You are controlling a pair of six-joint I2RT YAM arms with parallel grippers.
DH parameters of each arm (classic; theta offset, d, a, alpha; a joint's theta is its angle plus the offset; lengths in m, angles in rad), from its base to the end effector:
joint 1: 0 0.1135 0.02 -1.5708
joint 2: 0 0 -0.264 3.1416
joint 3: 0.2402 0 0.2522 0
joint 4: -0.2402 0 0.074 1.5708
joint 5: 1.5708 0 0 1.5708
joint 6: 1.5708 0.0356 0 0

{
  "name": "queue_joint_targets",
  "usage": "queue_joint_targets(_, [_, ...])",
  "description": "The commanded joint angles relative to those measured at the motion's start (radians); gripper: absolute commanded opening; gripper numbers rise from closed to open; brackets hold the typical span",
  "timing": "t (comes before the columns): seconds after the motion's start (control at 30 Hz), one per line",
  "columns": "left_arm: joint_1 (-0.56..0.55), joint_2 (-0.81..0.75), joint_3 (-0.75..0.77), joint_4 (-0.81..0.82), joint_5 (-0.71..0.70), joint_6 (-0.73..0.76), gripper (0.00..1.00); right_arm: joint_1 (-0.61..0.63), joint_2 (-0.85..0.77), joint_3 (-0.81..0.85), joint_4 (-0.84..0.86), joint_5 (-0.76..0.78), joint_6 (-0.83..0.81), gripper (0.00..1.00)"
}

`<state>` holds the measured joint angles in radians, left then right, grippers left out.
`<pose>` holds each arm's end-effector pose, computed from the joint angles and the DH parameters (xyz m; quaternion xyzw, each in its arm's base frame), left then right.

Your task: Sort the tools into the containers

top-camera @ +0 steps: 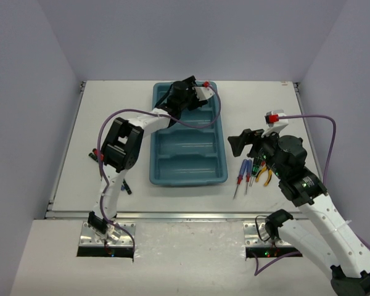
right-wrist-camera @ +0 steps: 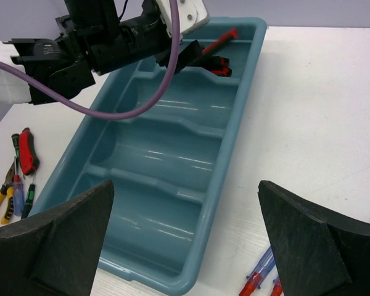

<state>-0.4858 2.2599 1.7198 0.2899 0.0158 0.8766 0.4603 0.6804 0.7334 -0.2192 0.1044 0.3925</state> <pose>0.4728 -0.2503 0.2156 0.5011 0.6105 0.1130 0.6029 0.1487 0.0696 0.3344 0.0079 0.7630 0.2305 0.6038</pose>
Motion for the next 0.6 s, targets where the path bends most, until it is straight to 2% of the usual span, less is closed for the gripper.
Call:
queue_joint_targets(0.0, [0.004, -0.125, -0.003, 0.076, -0.057, -0.065, 1.0, 0.001, -0.009, 0.011, 0.025, 0.011, -0.013, 0.99])
queue_joint_targets(0.13, [0.005, -0.184, 0.041, 0.074, -0.115, -0.177, 1.0, 0.0, -0.003, 0.015, 0.024, 0.029, -0.013, 0.99])
queue_joint_targets(0.23, [0.004, -0.227, 0.173, 0.03, -0.277, -0.324, 1.0, 0.001, 0.012, 0.015, 0.031, 0.023, -0.006, 0.99])
queue_joint_targets(0.3, [0.008, -0.24, 0.279, -0.103, -0.516, -0.512, 1.0, 0.001, 0.023, 0.014, 0.035, 0.014, -0.002, 0.99])
queue_joint_targets(0.37, [0.031, -0.283, 0.367, -0.31, -0.672, -0.711, 1.0, 0.0, 0.033, 0.006, 0.052, 0.011, 0.003, 0.99])
queue_joint_targets(0.43, [0.081, -0.39, 0.335, -0.574, -0.672, -1.015, 1.0, 0.001, 0.052, 0.001, 0.063, 0.015, 0.005, 0.99])
queue_joint_targets(0.47, [0.117, -0.467, 0.252, -0.659, -0.619, -1.159, 1.0, 0.001, 0.063, 0.001, 0.063, 0.013, 0.003, 0.99])
queue_joint_targets(0.57, [0.221, -0.724, -0.135, -0.72, -0.455, -1.493, 1.0, 0.001, 0.099, 0.01, 0.048, -0.012, -0.004, 0.99])
